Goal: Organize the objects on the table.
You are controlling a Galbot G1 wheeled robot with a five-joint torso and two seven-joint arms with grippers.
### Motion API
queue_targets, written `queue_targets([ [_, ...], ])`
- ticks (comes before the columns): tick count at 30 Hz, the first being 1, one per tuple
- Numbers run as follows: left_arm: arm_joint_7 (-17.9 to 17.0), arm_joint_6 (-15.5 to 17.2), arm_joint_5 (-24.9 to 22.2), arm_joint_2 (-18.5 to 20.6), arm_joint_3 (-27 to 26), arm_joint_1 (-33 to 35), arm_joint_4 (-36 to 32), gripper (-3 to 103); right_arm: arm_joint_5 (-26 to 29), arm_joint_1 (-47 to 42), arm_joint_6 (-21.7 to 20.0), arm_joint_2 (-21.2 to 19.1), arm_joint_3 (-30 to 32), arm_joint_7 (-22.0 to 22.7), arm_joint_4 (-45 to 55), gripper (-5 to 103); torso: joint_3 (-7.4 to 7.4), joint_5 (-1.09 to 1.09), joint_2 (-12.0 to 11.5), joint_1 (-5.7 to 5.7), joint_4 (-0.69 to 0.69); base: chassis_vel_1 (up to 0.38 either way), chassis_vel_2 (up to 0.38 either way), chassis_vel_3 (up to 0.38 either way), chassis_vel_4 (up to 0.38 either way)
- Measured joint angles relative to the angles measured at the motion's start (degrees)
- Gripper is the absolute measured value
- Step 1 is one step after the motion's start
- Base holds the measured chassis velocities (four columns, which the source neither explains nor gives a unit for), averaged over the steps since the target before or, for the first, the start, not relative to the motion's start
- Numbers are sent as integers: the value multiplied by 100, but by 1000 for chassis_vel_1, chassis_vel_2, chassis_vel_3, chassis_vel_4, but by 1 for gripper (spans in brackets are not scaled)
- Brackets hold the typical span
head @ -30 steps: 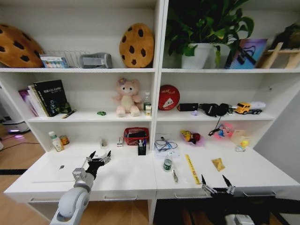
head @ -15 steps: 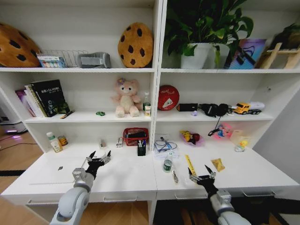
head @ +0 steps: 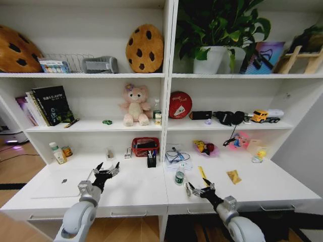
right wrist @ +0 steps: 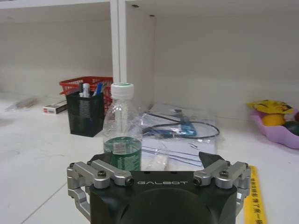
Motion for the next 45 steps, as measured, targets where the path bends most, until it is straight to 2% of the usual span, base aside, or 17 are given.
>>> queue_targets([
  [3,0,0,0,0,0,0,0,100,0,178,-117,-43,-95,-435,-100,100,0,0,0,0,0,0,0,0,0],
  [6,0,0,0,0,0,0,0,100,-2,274,-139,-61,-163,-534,-162,100,0,0,0,0,0,0,0,0,0],
  [19,1,0,0,0,0,0,0,100,7,1161,-29,-274,-402,-685,-958,100,0,0,0,0,0,0,0,0,0],
  [35,1,0,0,0,0,0,0,100,42,2025,127,-69,-924,-682,-1854,102,0,0,0,0,0,0,0,0,0],
  [36,1,0,0,0,0,0,0,100,41,2070,146,-51,-940,-665,-1903,93,0,0,0,0,0,0,0,0,0],
  [37,1,0,0,0,1,0,0,100,40,2089,148,-40,-951,-640,-1912,93,0,0,0,0,0,0,0,0,0],
  [38,1,0,0,0,0,0,0,100,41,2095,146,-35,-960,-598,-1910,83,0,-1,0,0,0,0,0,0,0],
  [40,1,0,0,0,0,0,0,100,47,2085,146,-34,-969,-552,-1886,83,0,0,0,0,0,0,0,0,0],
  [41,1,0,0,0,0,0,0,100,47,2058,142,-33,-971,-525,-1837,72,0,-1,0,0,0,0,0,0,0],
  [42,1,0,0,0,0,0,0,100,50,2005,134,-33,-971,-488,-1756,72,0,-1,0,0,0,0,0,0,0],
  [43,1,0,0,0,1,0,0,100,57,1951,129,-35,-971,-447,-1691,61,0,-1,0,0,0,0,0,0,0],
  [45,1,0,0,0,0,0,0,100,63,1881,128,-42,-969,-413,-1620,61,0,0,0,-1,0,0,0,0,0],
])
